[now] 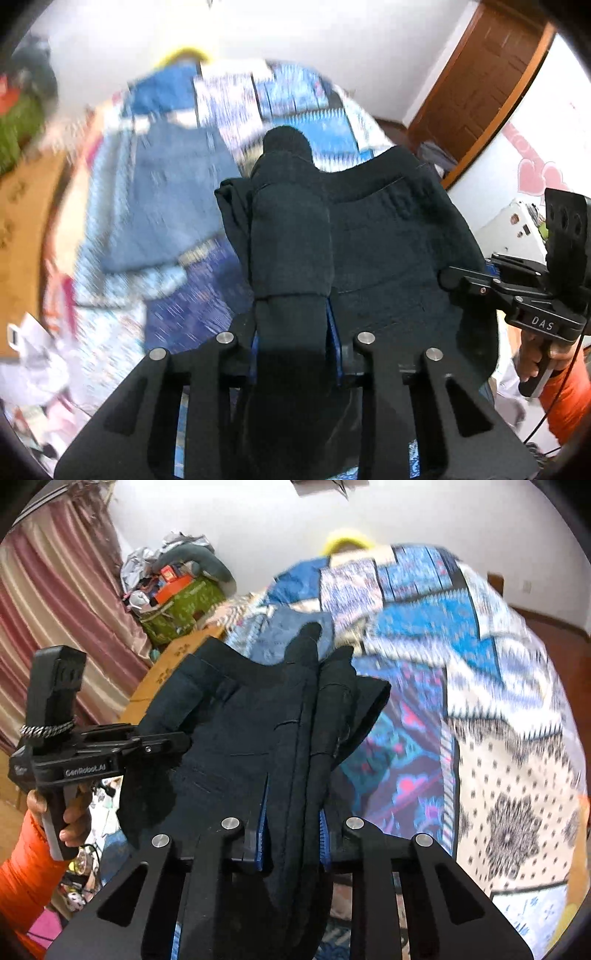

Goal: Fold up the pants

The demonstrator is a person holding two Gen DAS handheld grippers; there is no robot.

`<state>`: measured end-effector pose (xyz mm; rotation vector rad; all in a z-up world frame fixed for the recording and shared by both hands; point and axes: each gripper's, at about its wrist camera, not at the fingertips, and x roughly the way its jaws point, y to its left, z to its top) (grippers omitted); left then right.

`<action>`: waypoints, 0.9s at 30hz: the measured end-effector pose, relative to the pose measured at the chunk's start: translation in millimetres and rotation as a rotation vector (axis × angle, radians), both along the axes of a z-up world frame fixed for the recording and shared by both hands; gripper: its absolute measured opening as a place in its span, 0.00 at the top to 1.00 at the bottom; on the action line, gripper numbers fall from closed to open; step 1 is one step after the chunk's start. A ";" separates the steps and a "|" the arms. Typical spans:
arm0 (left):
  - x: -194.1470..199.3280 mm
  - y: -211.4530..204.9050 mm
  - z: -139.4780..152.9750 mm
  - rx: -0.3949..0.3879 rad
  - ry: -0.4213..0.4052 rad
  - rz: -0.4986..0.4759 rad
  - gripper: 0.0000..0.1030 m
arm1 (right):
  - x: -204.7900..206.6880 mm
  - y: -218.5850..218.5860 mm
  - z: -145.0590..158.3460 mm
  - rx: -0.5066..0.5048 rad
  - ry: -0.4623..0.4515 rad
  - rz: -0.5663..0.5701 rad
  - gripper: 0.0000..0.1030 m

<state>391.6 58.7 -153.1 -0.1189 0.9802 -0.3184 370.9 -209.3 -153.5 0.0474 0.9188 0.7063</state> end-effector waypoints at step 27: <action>171.1 127.8 -23.4 0.124 -0.111 0.272 0.73 | 165.4 165.0 -4.9 -0.069 -0.106 0.006 0.82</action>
